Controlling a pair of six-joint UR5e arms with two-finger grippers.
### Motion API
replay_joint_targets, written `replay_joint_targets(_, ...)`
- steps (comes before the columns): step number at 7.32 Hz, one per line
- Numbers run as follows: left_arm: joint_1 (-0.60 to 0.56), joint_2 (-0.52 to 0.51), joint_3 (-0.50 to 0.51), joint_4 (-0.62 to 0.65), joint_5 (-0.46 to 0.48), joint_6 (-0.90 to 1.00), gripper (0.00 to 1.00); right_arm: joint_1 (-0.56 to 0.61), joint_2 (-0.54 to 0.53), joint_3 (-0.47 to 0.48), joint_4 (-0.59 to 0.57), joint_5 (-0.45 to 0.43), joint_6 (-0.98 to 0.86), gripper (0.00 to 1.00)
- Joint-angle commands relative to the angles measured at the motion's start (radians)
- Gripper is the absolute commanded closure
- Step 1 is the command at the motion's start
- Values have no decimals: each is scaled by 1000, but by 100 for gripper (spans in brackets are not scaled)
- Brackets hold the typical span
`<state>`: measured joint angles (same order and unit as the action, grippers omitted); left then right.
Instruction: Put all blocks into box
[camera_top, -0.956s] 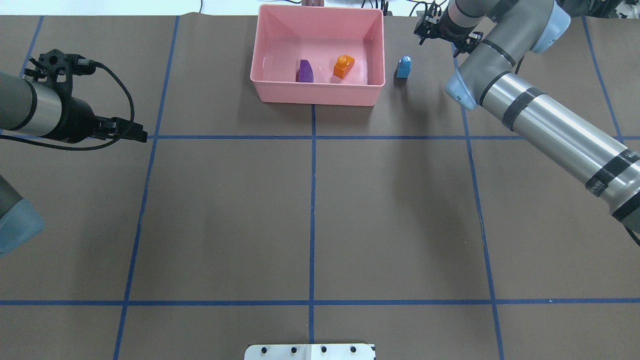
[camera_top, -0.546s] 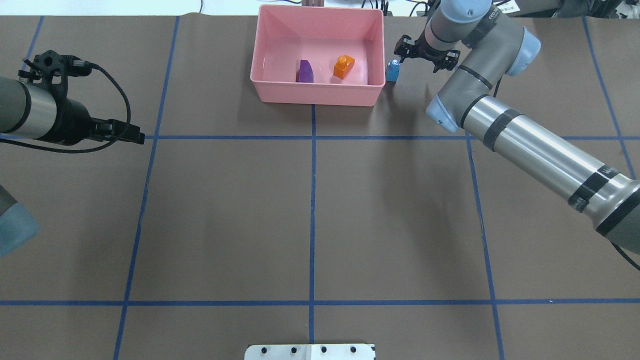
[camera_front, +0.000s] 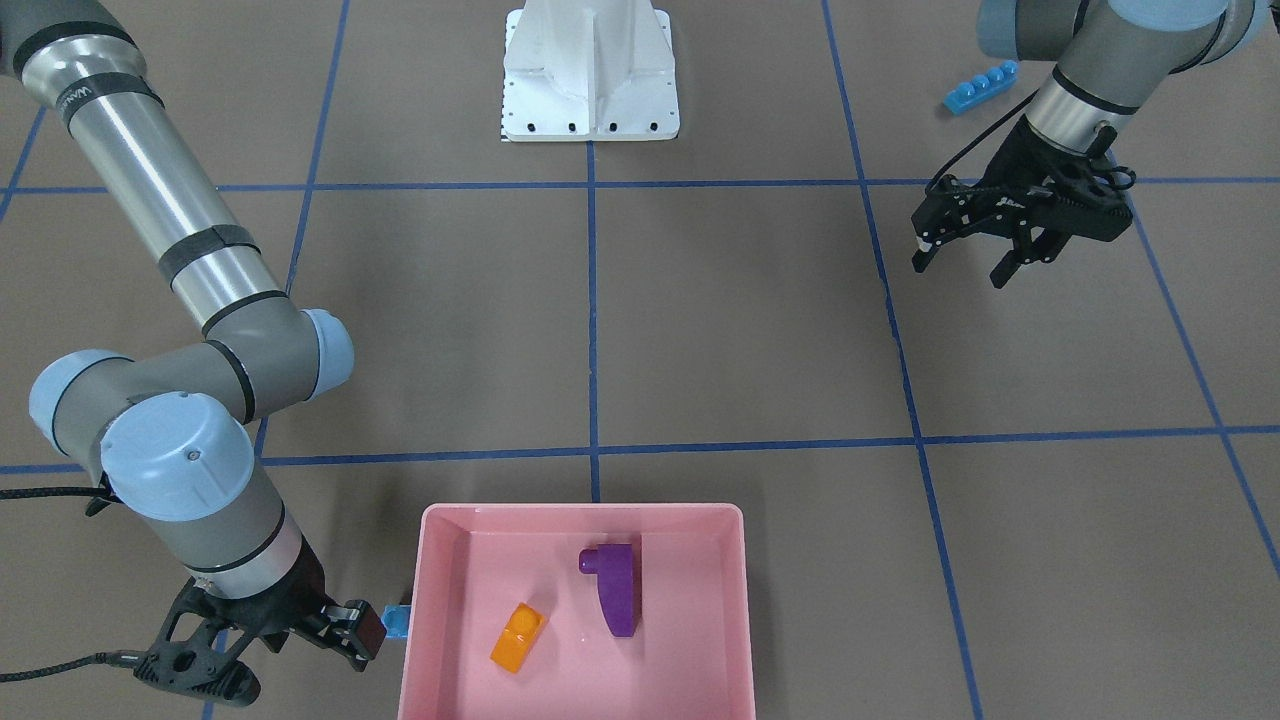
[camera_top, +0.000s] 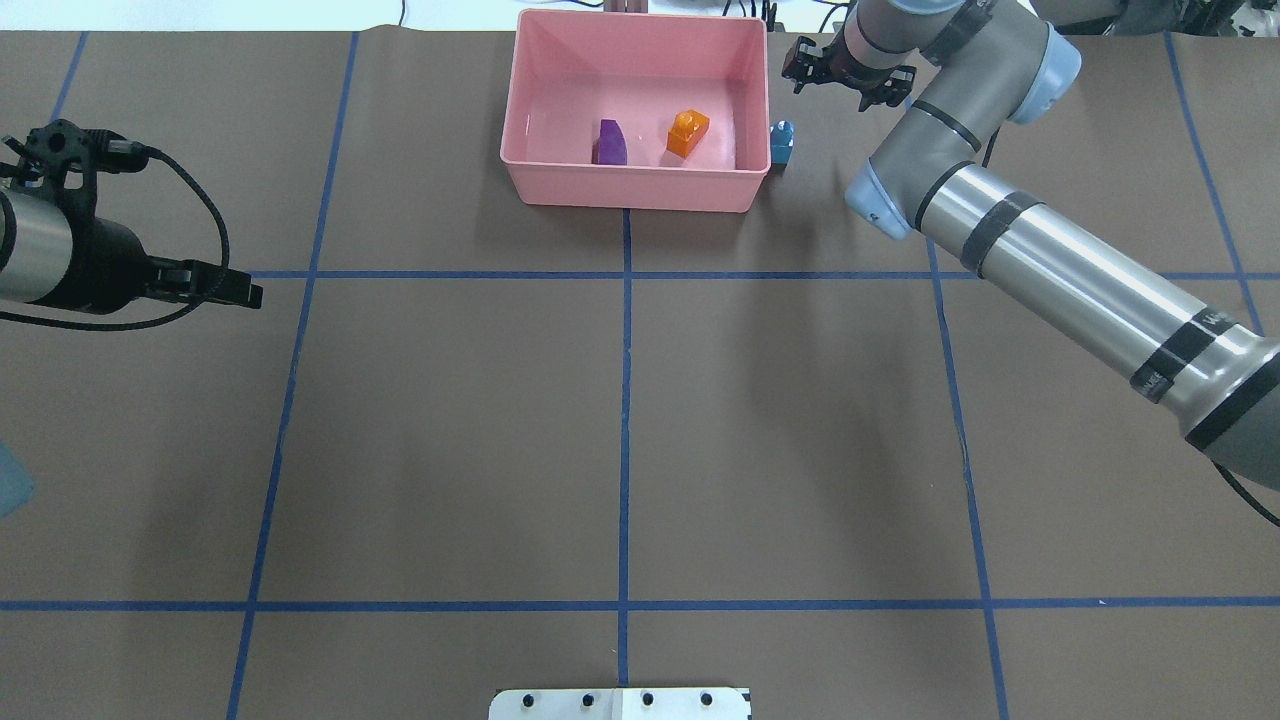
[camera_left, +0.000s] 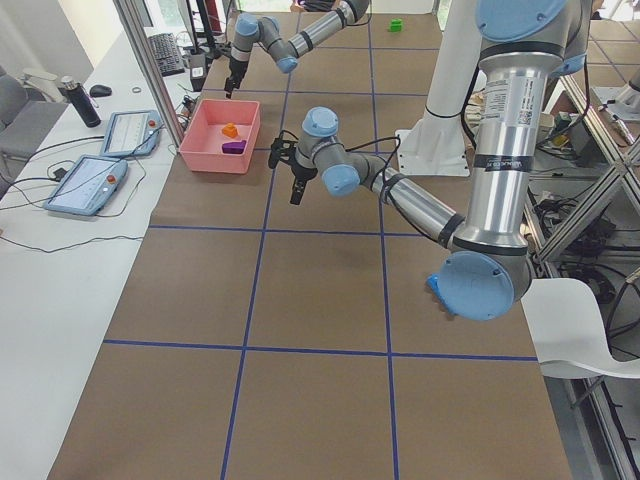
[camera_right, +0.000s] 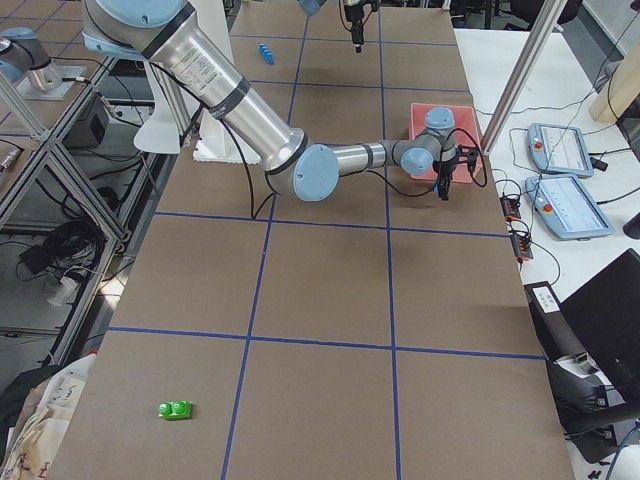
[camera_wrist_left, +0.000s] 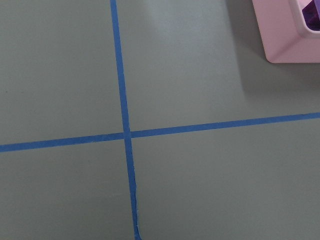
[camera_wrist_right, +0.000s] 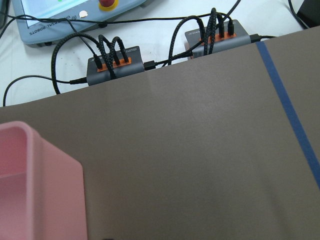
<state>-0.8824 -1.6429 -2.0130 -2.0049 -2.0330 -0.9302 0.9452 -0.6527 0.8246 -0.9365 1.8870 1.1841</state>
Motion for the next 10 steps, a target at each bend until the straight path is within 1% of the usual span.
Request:
replay_joint_targets(1,0,2,-4,0,-1,1,1,-29,33,-33,-1,-3,11,6)
replay_joint_targets(3,2,2,-7,2,1,-1,1,-31,48,-35,-1,1,25,6)
replay_joint_targets(4,3,0,-10,2,2,-1,1,-58,62,-36,-1,0,81,6)
replay_joint_targets(6,5,0,-10,2,4,-4,1,-66,61,-41,-1,0,85,6)
replay_joint_targets(7,7,-2,-13,2,4,-7,1,-51,51,-44,-1,4,62,8)
replay_joint_targets(8,7,-2,-13,0,5,-9,1,-49,45,-67,1,1,20,9)
replay_joint_targets(10,8,-5,-24,2,5,-12,1,-49,42,-74,2,3,22,15)
